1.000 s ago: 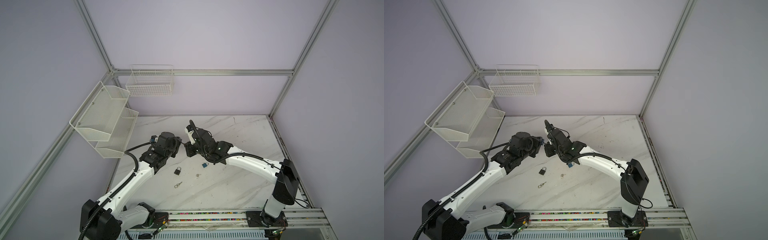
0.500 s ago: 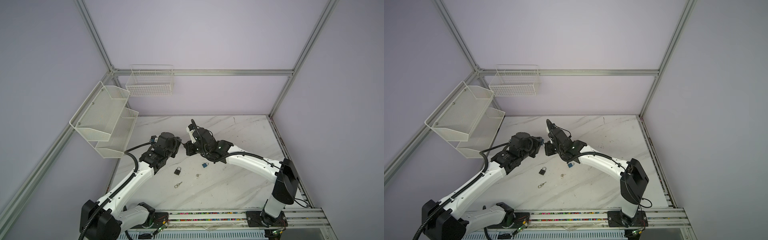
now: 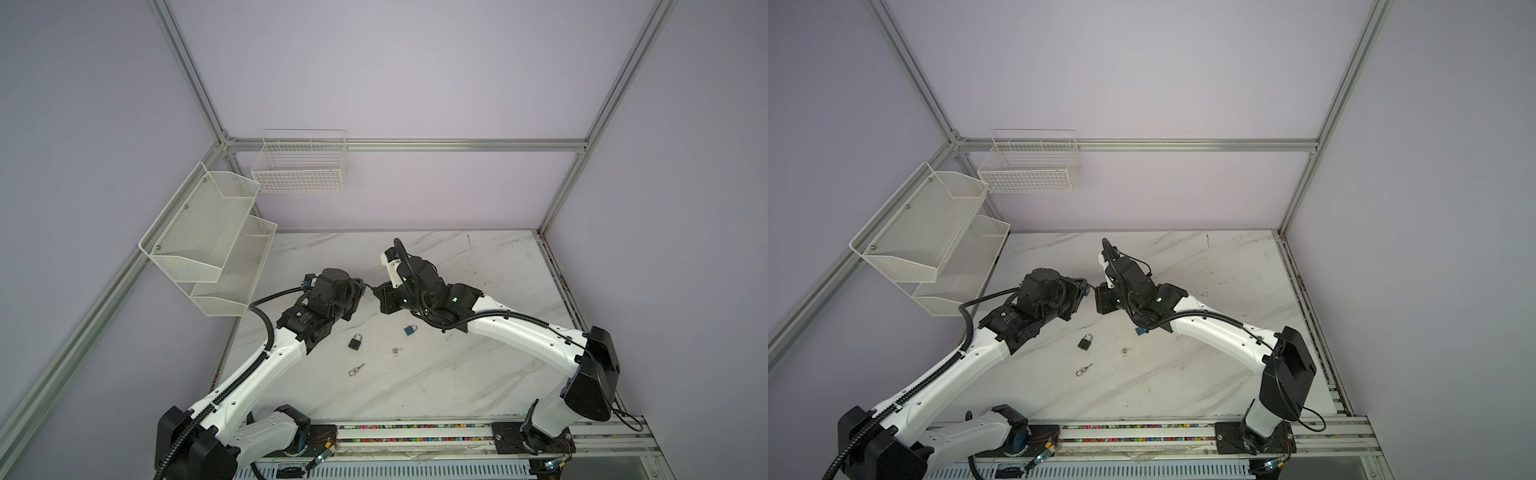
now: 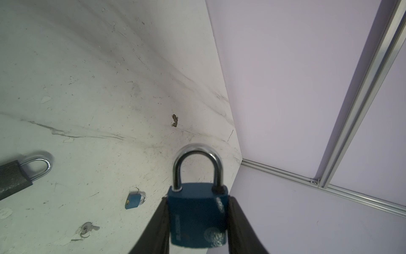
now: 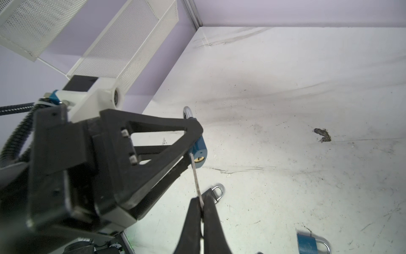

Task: Unlock with the key

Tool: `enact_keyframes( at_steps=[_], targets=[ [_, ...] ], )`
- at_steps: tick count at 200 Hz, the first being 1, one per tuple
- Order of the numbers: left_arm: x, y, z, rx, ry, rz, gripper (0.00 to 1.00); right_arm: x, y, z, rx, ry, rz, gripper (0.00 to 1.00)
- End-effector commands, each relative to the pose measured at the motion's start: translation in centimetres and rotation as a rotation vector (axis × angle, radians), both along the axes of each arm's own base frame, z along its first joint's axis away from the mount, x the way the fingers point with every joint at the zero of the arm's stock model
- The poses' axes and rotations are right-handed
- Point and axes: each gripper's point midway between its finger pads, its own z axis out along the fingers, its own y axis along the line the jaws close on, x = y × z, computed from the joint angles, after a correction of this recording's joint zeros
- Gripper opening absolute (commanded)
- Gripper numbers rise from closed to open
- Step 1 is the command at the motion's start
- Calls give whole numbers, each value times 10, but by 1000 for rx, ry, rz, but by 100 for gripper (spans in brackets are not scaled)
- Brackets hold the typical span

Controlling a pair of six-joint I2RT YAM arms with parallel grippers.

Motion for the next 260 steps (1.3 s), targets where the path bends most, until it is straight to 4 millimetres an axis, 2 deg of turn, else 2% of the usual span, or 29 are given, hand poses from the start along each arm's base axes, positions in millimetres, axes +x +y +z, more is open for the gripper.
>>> enact_keyframes(
  at_steps=[1,65,87,124,178,205,220,245,260],
  targets=[
    [-3,2,9,-5,-39,-13,5,-3,2,7,16,-4,13,0],
    [-6,0,14,-58,-52,-15,5,-2,14,-11,4,50,31,0],
    [-7,0,17,-64,-60,-18,5,0,17,-10,-3,45,31,0],
    [-7,0,18,-67,-62,-14,5,-6,15,-14,-22,50,37,0],
    [-5,3,22,-64,-71,2,5,-18,2,-18,-28,63,31,0],
    [-4,1,26,-72,-79,-4,5,-16,1,-26,-45,71,21,0],
    [-5,0,27,-77,-80,-6,5,-13,3,-24,-46,60,16,0],
    [-5,-1,26,-78,-76,-11,5,-8,10,-7,-1,31,14,0],
    [-5,0,26,-77,-75,-10,5,-4,12,-5,-1,23,3,0]
  ],
)
